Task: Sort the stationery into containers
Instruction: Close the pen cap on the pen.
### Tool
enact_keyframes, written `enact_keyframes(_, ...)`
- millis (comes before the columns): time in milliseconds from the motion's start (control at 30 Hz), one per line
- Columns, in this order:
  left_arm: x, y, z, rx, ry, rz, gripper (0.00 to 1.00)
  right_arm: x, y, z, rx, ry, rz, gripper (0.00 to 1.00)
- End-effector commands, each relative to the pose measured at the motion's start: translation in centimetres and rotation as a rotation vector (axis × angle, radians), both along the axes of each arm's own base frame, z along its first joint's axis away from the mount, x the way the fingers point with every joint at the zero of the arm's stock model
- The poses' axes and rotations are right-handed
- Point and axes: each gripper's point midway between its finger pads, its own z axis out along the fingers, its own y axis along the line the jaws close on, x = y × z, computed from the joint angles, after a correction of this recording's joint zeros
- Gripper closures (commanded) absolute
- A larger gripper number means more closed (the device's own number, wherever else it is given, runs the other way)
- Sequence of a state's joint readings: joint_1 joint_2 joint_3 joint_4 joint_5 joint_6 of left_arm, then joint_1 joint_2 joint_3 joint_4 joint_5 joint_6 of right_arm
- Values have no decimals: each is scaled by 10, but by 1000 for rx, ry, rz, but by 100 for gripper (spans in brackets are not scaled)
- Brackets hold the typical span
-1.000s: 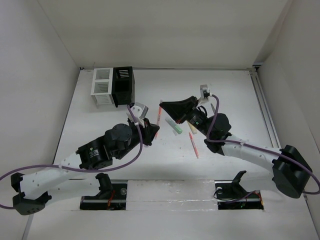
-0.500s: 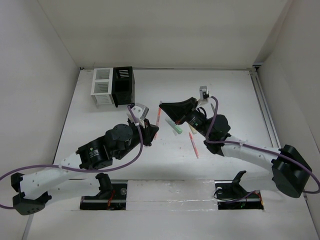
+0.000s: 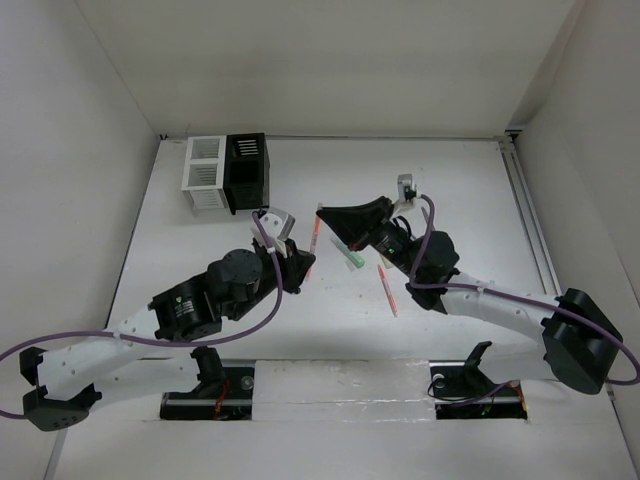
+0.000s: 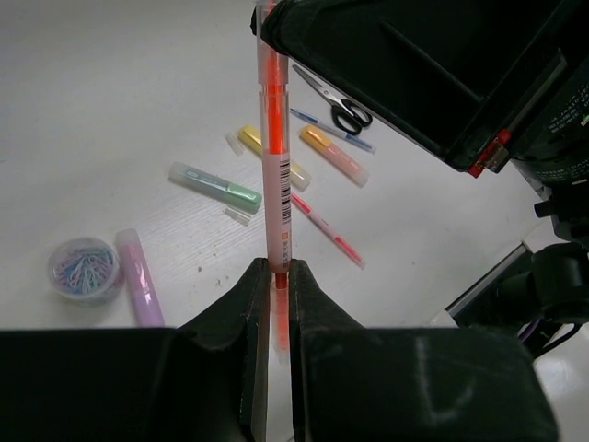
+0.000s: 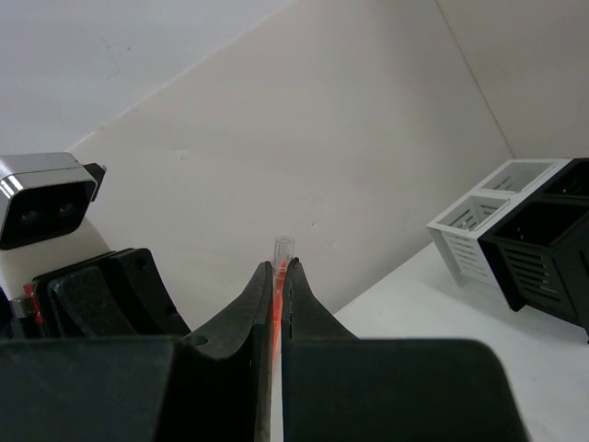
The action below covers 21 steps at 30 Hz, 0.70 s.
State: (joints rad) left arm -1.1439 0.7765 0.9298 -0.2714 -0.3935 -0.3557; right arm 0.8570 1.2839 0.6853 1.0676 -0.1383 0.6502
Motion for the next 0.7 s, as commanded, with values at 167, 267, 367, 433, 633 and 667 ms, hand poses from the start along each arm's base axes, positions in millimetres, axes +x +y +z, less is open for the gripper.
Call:
enact_keyframes(167, 5, 5, 111, -369, -178, 32, 100, -36, 30, -53, -204, 36, 204, 86)
enact_keyframes(267, 4, 7, 111, -367, -178, 32, 100, -38, 29, -43, -185, 28, 206, 81)
enact_keyframes(367, 5, 7, 105, -368, -156, 42, 100, -40, 25, -36, -174, 17, 206, 77)
enact_keyframes(433, 6, 8, 102, -359, -153, 55, 100, -44, 21, -22, -150, -6, 204, 72)
enact_keyframes(633, 8, 7, 94, -357, -132, 67, 100, -43, 15, -16, -144, -11, 193, 55)
enact_keyframes(667, 11, 7, 91, -349, -130, 83, 100, -40, 13, -16, -144, -10, 184, 52)
